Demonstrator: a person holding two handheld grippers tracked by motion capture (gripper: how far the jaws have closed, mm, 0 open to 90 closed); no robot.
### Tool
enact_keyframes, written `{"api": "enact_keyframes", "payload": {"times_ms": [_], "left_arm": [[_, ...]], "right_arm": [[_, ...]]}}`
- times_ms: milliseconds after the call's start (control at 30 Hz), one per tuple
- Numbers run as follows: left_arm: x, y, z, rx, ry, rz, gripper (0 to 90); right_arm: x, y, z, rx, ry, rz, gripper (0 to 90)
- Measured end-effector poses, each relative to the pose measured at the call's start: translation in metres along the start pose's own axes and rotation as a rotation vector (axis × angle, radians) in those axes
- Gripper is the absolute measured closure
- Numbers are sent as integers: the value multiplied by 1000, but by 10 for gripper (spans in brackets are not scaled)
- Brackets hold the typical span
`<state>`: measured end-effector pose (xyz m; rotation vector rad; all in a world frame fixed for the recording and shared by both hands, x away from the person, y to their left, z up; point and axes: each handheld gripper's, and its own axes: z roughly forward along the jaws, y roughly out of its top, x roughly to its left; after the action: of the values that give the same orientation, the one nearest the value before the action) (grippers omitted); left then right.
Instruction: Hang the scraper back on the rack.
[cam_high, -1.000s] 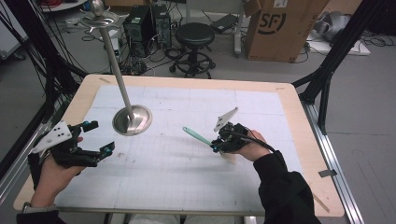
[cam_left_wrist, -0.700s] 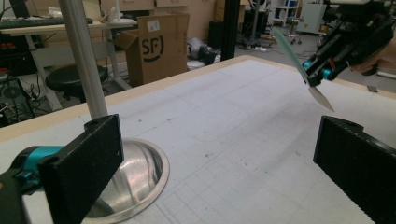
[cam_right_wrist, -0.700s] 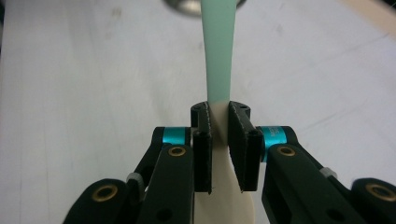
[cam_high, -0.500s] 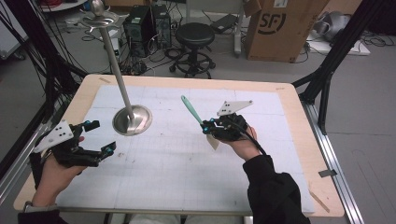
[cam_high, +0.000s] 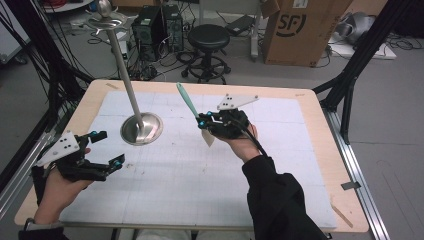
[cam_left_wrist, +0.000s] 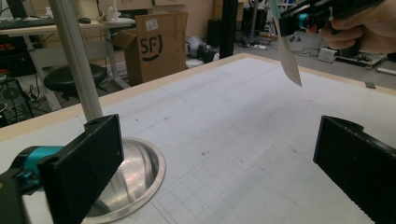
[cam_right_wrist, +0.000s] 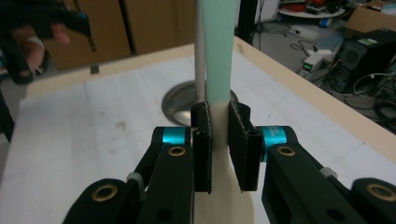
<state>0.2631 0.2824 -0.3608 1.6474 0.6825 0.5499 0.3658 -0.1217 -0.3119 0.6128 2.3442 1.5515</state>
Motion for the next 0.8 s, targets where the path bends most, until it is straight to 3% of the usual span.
{"api": "enact_keyframes", "payload": {"times_ms": [333, 500, 800], "left_arm": [[1, 0, -6, -7, 7, -4, 21], [0, -1, -12, -5, 11, -5, 21], [-1, -3, -29, -15, 45, -9, 21]], "right_arm": [[6, 42, 20, -86, -4, 22, 803], [11, 63, 35, -97, -18, -1, 803], [16, 95, 57, -147, -23, 6, 803]]}}
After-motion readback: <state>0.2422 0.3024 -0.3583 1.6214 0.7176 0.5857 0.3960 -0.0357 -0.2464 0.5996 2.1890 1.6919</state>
